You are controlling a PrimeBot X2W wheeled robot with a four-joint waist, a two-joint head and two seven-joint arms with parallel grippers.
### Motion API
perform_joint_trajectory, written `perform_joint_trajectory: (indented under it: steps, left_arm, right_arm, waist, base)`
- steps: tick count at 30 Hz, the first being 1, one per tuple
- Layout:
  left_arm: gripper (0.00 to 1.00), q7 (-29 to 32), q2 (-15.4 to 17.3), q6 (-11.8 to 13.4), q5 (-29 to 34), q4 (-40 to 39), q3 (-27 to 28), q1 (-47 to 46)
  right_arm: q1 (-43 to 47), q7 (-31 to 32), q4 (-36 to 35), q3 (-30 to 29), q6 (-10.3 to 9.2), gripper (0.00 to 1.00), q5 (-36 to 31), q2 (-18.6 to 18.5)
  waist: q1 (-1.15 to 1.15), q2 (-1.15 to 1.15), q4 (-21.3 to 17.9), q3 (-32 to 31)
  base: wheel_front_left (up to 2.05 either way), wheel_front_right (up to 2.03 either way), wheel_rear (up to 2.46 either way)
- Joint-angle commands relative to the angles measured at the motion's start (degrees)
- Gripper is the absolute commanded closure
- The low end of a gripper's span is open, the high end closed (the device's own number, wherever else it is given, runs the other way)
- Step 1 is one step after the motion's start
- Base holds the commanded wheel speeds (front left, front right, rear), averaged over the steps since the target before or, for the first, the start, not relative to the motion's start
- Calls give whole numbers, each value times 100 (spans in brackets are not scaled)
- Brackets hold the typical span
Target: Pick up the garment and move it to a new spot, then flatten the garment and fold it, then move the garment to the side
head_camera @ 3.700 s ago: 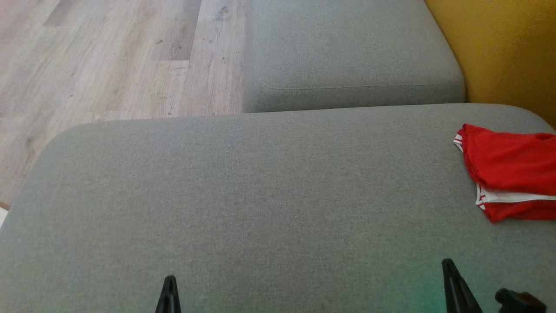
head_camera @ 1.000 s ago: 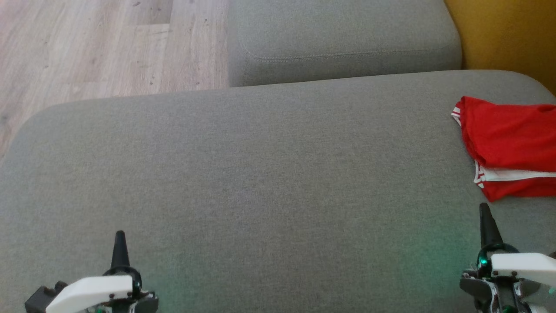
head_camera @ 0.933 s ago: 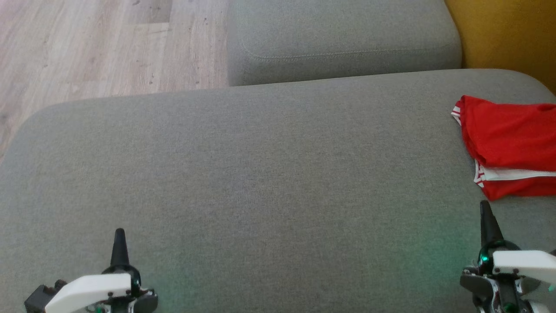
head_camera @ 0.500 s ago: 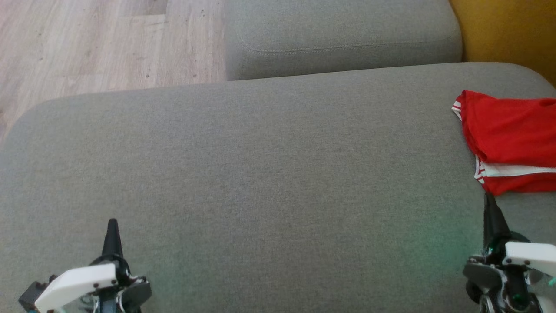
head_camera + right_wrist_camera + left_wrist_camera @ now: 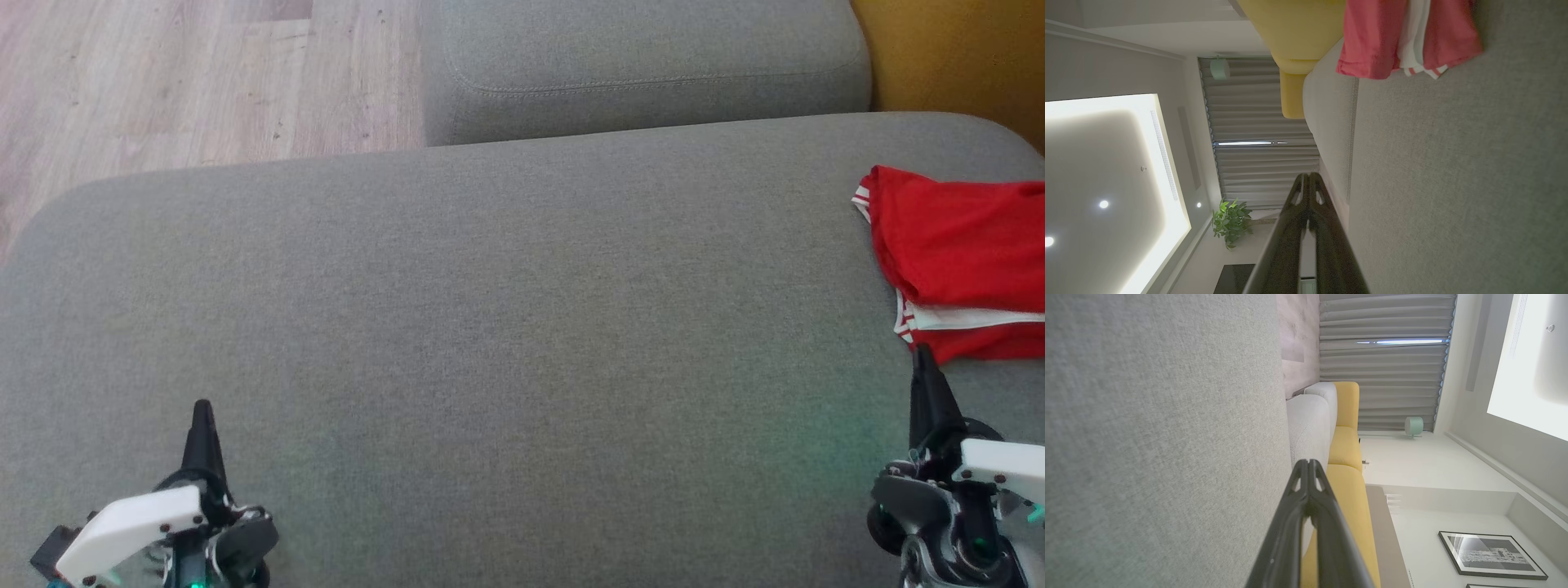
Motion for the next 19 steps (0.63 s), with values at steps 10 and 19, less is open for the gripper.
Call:
perform_joint_trajectory:
  steps: [10,19]
  left_arm:
    - [100,47,38,-38,13,-166,252,-277]
    - [100,63,24,-38,29,-165,272,-278]
  right_arm:
    - [-293,50,-181,83,40,100,25,-2]
    - [-294,60,-180,70,40,100,14,7]
  waist:
    - [0,0,0,-1]
    - [0,0,0,-1]
  base:
    - [0,0,0]
    - [0,0,0]
